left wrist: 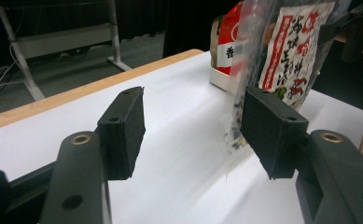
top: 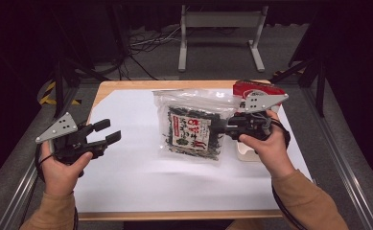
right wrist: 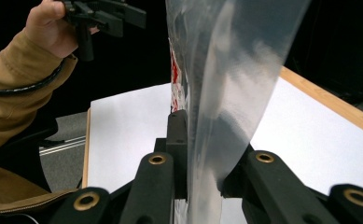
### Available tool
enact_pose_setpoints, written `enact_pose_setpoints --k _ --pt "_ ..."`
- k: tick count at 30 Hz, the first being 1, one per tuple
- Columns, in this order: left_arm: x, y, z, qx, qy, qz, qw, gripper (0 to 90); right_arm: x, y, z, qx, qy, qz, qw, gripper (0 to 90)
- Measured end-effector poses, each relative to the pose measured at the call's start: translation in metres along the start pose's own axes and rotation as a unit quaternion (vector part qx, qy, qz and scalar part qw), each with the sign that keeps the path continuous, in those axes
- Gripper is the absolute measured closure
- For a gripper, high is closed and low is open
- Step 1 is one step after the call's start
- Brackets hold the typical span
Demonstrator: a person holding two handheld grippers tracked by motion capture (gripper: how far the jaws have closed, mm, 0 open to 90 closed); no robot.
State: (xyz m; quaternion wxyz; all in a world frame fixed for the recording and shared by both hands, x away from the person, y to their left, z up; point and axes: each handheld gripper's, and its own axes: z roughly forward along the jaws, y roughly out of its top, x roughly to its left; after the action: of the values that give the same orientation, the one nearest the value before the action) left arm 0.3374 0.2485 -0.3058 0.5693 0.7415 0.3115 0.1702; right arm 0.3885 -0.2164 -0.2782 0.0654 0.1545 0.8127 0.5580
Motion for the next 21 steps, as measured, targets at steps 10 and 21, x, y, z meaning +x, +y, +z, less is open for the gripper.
enact_pose_setpoints --k 10,21 --pt "0.003 -0.002 0.001 0.005 0.002 -0.002 1.0000 39.8 -0.006 0.008 -0.024 -0.013 -0.027 -0.002 0.9996 77.5" --pt "0.006 -0.004 0.003 0.010 0.005 -0.006 0.9999 37.7 -0.011 0.017 -0.047 -0.017 -0.054 -0.005 0.9984 77.6"
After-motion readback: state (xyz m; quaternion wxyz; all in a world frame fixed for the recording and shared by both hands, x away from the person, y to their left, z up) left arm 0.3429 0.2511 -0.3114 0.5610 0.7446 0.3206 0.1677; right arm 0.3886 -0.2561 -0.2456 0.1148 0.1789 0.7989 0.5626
